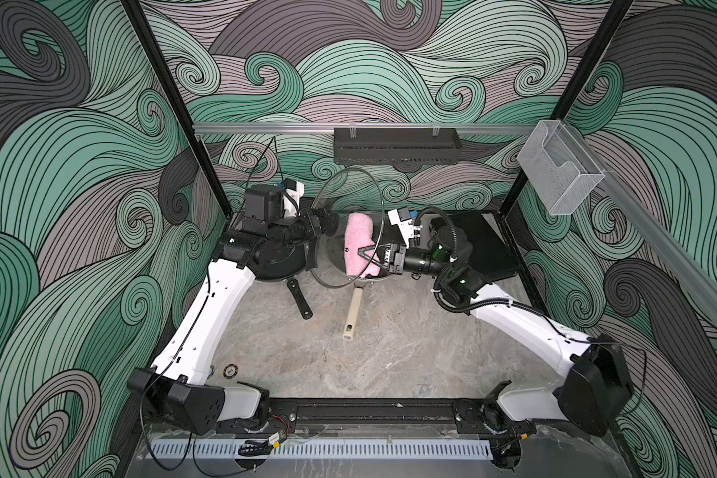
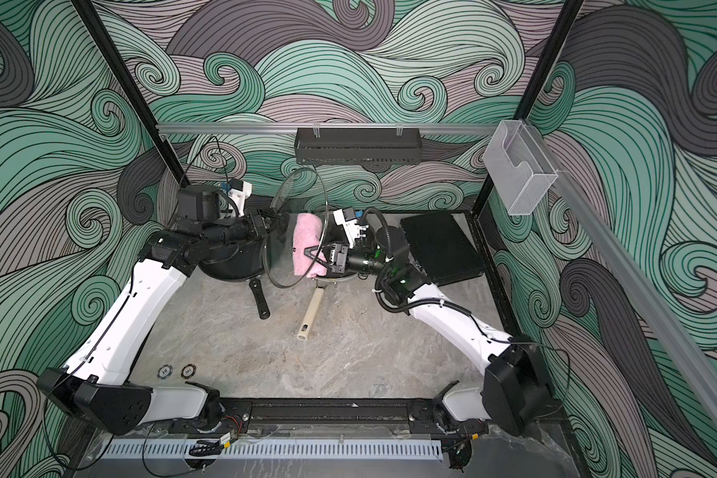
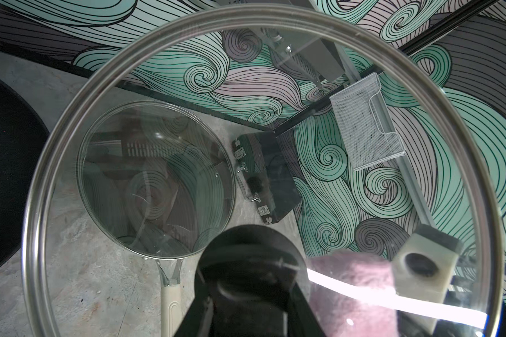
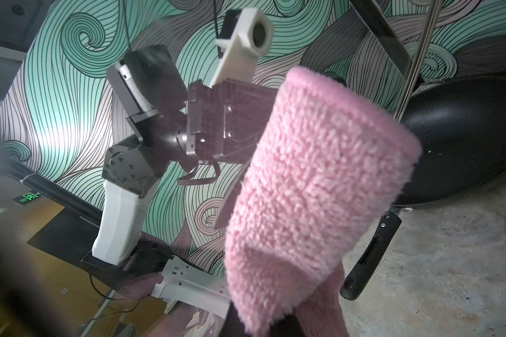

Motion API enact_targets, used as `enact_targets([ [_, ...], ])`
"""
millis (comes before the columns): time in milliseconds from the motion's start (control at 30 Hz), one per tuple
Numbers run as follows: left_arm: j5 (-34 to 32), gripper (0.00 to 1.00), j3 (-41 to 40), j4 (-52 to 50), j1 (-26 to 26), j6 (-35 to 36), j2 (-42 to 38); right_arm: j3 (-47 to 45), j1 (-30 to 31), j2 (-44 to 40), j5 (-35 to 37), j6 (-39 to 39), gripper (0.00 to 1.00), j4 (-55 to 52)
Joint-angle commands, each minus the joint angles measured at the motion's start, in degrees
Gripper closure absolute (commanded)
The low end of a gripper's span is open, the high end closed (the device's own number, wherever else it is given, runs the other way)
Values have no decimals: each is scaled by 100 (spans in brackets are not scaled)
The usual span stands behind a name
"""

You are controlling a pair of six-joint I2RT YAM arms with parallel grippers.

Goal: Wipe the pot lid with a cloth
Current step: Wipe the pot lid.

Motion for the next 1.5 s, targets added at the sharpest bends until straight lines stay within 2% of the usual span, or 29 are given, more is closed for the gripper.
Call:
enact_targets([
  [0, 256, 100, 251, 805, -30, 70, -203, 286, -333, 34, -54, -189, 100, -280],
  [233, 448, 100, 318, 724, -167, 84, -223, 1329, -594, 1056, -431, -33, 100, 86],
  [400, 474, 100, 433, 730, -226, 67, -196, 1953, -427, 1814, -511, 276, 100, 452],
  [567, 412, 100, 496, 818, -234, 18, -160, 2146, -91, 2118, -514, 249, 100, 419],
  [700, 339, 100, 543, 914, -239, -5, -126, 1815, 98, 2028, -510, 300, 100, 506],
  [833, 177, 100, 584, 856, -238, 82, -90, 1129, 101, 1504, -338, 416, 100, 723],
  [1033, 43, 100, 584, 821, -233, 132, -77, 443, 60, 436, -48, -92, 100, -72],
  [1200, 82, 100, 533, 832, -240, 110, -104, 156, -347, -249, 103, -155, 100, -351],
  [1333, 294, 100, 523, 787, -261, 101, -81, 344, -724, -239, 29, -177, 100, -336],
  [1467, 417, 100, 604, 648, -326, 192, -77, 934, -874, 378, -115, -120, 100, -158],
])
